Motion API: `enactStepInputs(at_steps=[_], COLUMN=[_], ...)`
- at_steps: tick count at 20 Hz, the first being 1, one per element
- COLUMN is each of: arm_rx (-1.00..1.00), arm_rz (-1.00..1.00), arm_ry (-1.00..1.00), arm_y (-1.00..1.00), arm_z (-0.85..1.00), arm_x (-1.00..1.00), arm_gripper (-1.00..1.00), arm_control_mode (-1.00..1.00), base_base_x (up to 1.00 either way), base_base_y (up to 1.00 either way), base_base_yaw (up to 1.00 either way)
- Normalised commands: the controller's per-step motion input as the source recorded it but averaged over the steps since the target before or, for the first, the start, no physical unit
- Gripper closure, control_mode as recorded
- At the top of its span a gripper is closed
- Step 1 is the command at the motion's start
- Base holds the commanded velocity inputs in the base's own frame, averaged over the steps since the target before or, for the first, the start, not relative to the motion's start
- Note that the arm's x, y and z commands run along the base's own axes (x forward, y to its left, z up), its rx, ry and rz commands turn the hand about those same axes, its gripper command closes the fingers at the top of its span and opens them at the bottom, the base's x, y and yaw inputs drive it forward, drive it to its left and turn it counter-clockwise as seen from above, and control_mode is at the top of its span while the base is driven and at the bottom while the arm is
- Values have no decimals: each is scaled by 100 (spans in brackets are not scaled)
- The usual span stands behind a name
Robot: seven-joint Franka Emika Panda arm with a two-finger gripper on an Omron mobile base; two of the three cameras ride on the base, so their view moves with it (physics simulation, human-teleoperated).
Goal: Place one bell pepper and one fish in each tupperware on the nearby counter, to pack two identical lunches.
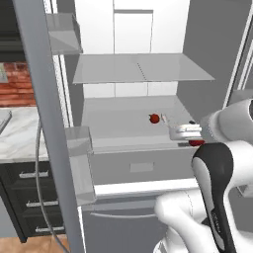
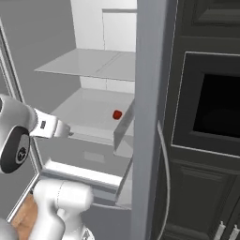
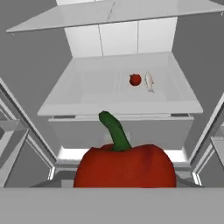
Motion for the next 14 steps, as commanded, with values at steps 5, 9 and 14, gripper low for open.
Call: enactStepInputs(at_steps=[5,9,14], arm_rx=[0,0,0], arm_rz=[0,0,0], arm_ry=[0,0,0], arm_y=[0,0,0], arm_z=[0,0,0], arm_x=[0,0,0], arm_gripper=[100,100,100], arm_control_mode=[100,100,100], base_base_x=[-100,-98,-61], base_base_y=[0,23,75], base_base_yaw=[2,4,0])
